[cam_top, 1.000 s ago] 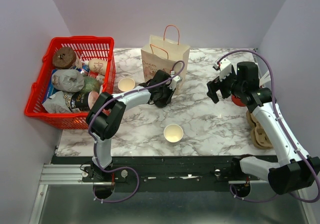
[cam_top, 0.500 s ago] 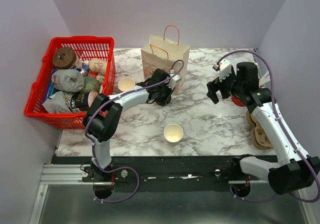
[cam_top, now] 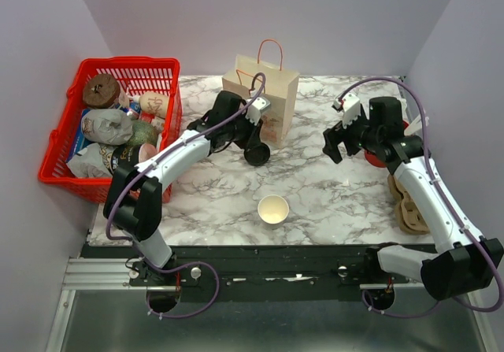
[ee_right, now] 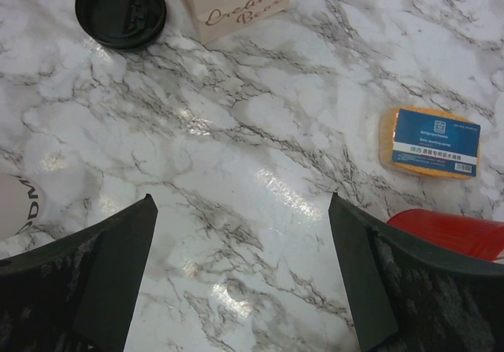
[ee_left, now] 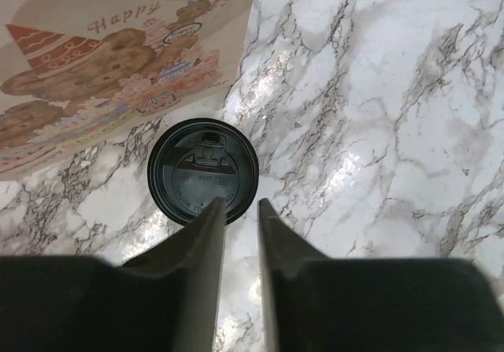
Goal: Pack the takeout coffee
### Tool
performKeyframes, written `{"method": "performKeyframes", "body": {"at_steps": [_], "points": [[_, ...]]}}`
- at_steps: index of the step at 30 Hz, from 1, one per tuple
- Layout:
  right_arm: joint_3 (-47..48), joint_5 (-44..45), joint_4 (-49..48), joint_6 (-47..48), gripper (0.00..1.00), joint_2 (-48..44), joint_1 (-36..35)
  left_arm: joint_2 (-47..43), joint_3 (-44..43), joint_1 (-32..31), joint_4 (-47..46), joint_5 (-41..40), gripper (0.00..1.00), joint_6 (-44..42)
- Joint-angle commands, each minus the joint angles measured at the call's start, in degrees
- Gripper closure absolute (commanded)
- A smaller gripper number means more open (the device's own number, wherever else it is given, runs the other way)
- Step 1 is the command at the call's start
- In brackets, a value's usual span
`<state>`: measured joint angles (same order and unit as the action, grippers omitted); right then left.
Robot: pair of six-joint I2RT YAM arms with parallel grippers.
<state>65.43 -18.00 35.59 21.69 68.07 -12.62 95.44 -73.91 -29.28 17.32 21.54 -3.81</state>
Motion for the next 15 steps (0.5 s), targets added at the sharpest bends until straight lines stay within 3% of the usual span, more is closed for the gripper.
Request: {"method": "performKeyframes", "body": {"at_steps": [1,6,15], "points": [[2.4,-3.3,-1.3,-1.7,0.01,1.1,0.4,1.1,2.2,-1.0,-1.7,0.8,0.59,-2.1],[3.2,-3.2,-1.7,-2.2,0.01,0.7,0.5,5.1,1.5,-2.6,-3.9,-1.4,0.53,-1.5],[-2.3,-2.7,-2.7,-2.5,0.01,-3.8,0.5,12.0,-2.6,-6.5,-3.5,-10.6,0.56,-0.4]]}}
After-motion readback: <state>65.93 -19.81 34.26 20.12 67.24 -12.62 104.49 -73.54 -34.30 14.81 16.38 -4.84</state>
